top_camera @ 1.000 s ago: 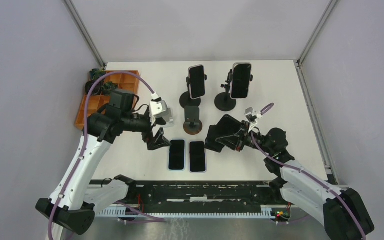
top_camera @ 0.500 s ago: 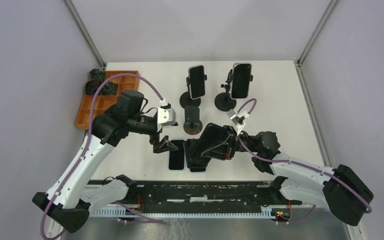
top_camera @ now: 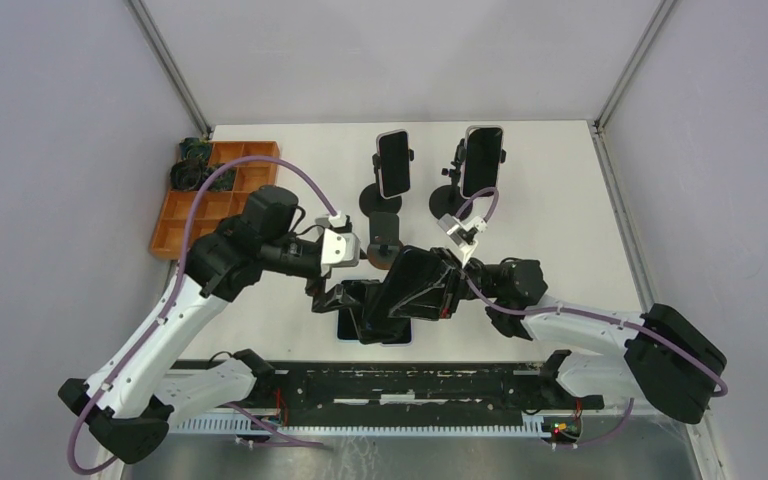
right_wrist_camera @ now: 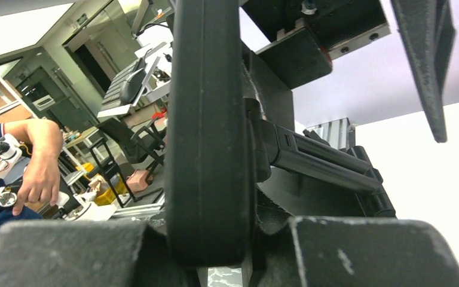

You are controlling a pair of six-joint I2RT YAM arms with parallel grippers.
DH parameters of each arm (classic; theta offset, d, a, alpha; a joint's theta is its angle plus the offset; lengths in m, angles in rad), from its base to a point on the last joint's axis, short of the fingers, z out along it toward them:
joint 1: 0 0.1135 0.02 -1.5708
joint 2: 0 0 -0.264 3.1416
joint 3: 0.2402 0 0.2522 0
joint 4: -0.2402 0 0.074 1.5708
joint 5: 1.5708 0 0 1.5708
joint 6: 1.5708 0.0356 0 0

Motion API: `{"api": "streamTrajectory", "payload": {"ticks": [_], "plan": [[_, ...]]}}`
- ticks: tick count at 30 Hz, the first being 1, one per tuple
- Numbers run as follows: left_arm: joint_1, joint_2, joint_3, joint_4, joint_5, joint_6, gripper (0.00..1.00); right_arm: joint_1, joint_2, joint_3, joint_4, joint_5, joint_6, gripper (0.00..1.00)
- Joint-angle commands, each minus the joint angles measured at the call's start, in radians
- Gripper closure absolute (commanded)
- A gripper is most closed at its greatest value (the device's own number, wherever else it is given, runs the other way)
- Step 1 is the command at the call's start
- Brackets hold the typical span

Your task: Remove the phone from the phone stand

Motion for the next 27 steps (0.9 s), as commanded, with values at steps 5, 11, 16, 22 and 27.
{"api": "streamTrajectory", "payload": {"ticks": [5,11,16,22,27], "plan": [[-0.018,-0.009,0.03,0.047,-0.015,0.018,0.11,0.029,0.003,0.083,0.168,0.014,0.013,1.0],[-0.029,-0.009,0.026,0.047,-0.008,0.021,0.17,0.06,0.038,0.137,0.158,0.027,0.005,1.0],[-0.03,-0.015,0.031,0.054,-0.011,0.038,0.26,0.091,0.076,0.173,0.144,0.035,0.003,1.0],[-0.03,-0.044,0.006,0.063,0.004,0.103,0.54,0.097,0.058,0.181,0.075,0.069,-0.026,1.0],[-0.03,-0.066,-0.015,0.068,0.016,0.191,0.87,0.097,0.021,0.202,-0.072,0.13,-0.077,0.95]]}}
